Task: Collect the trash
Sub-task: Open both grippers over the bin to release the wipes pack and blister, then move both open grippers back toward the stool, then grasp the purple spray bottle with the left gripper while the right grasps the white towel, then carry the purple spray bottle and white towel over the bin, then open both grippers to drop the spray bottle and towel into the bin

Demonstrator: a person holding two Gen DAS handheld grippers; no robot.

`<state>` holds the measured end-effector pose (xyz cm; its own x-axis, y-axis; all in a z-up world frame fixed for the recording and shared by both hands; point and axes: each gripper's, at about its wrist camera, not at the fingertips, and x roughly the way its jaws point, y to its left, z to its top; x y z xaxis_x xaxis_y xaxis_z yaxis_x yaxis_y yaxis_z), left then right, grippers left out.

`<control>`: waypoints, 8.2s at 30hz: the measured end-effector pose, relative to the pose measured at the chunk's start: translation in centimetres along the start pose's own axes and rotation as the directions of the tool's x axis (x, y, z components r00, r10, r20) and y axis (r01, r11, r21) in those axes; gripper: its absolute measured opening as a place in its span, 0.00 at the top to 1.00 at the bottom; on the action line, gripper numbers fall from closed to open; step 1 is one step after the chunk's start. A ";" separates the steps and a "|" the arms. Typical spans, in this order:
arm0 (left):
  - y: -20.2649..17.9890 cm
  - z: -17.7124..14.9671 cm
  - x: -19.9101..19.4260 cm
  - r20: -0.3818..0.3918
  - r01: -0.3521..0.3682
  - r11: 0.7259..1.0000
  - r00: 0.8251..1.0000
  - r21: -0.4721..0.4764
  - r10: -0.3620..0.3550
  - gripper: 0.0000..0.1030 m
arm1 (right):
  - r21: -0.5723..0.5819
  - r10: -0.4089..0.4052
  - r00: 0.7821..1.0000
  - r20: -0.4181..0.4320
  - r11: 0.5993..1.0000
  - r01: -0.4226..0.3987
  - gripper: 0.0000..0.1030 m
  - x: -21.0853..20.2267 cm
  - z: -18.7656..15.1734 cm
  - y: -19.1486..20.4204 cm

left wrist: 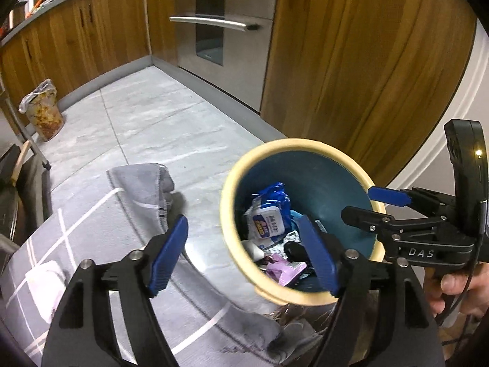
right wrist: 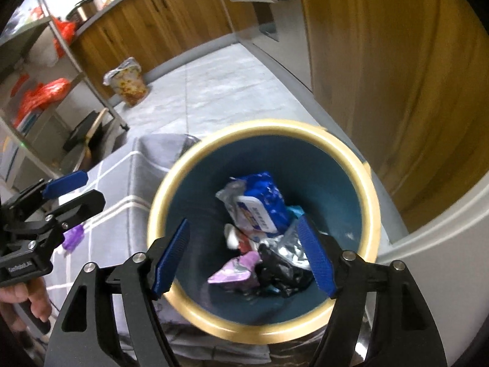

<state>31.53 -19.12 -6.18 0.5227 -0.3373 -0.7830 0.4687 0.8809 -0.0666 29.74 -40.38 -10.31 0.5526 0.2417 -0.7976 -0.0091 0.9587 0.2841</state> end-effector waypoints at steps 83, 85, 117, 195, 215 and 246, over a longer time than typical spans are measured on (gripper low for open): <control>26.7 -22.5 -7.0 -0.282 -0.191 0.952 0.952 -0.238 0.121 0.64 | -0.375 0.207 0.951 -0.230 0.883 -0.283 0.23 11.2 -1.6 32.5; 27.2 -23.3 -7.6 -0.279 -0.195 0.947 0.953 -0.255 0.121 0.64 | -0.383 0.214 0.947 -0.238 0.876 -0.294 0.23 12.1 -2.0 33.7; 28.5 -22.9 -7.1 -0.275 -0.199 0.937 0.954 -0.286 0.118 0.67 | -0.463 0.164 0.952 -0.259 0.844 -0.271 0.85 18.9 -3.2 38.5; -4.5 -0.5 2.8 -0.084 0.136 0.989 0.988 0.059 -0.131 0.69 | -0.130 -0.128 0.992 -0.025 0.984 0.123 0.85 -3.7 -1.1 1.6; -4.5 -2.2 8.4 -0.191 0.133 0.990 0.974 0.056 -0.120 0.69 | -0.184 -0.169 0.977 -0.127 0.972 0.144 0.78 1.2 -1.1 1.4; -3.0 -0.5 -3.6 0.058 0.084 0.995 0.995 0.044 -0.087 0.06 | -0.107 -0.143 0.983 0.114 0.982 0.155 0.28 -7.2 -2.9 2.5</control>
<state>27.94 -20.37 -3.49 0.5201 -0.4311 -0.7373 0.5423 0.8336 -0.1049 23.28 -39.26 -5.37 0.6397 0.0838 -0.7640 -0.0122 0.9950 0.0989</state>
